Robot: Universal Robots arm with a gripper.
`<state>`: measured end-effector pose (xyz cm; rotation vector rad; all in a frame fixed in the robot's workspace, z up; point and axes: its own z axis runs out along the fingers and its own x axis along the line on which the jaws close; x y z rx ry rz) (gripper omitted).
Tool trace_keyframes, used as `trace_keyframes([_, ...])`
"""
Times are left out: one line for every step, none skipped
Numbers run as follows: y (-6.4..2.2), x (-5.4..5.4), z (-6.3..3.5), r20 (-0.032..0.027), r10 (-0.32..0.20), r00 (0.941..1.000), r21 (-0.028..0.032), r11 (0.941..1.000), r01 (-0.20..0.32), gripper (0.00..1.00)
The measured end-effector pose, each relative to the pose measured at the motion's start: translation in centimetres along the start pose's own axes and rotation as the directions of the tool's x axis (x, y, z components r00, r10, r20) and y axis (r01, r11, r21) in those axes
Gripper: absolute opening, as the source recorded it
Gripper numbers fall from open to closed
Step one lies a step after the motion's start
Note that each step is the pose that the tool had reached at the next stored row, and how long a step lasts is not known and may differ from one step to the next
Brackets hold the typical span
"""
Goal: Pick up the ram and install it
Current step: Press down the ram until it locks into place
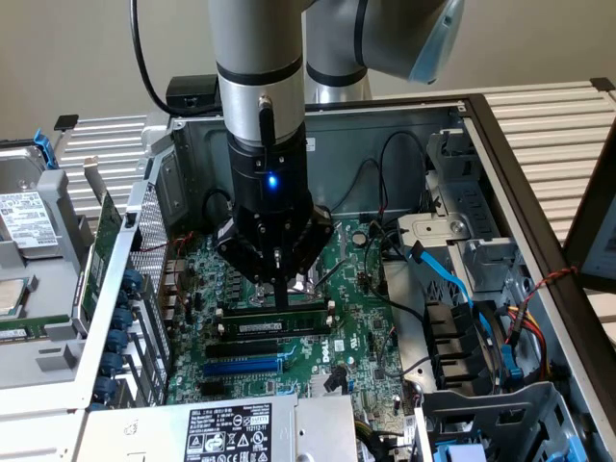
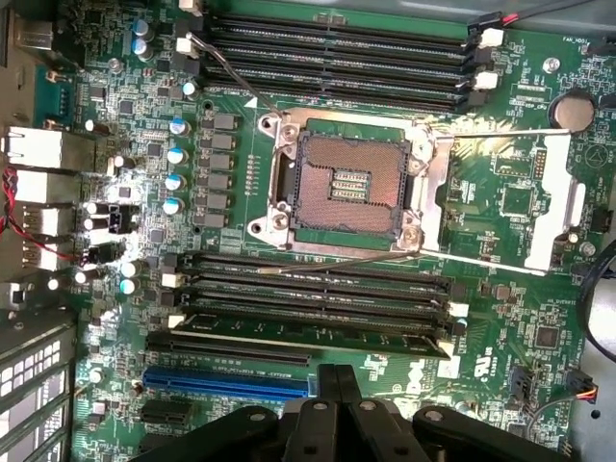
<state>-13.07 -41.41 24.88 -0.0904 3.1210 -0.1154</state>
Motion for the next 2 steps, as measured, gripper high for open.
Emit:
trace_keyframes([0.0,0.0,0.0,0.0,0.0,1.0,0.0,1.0,0.0,0.11])
trace_keyframes([0.0,0.0,0.0,0.0,0.0,1.0,0.0,1.0,0.0,0.11])
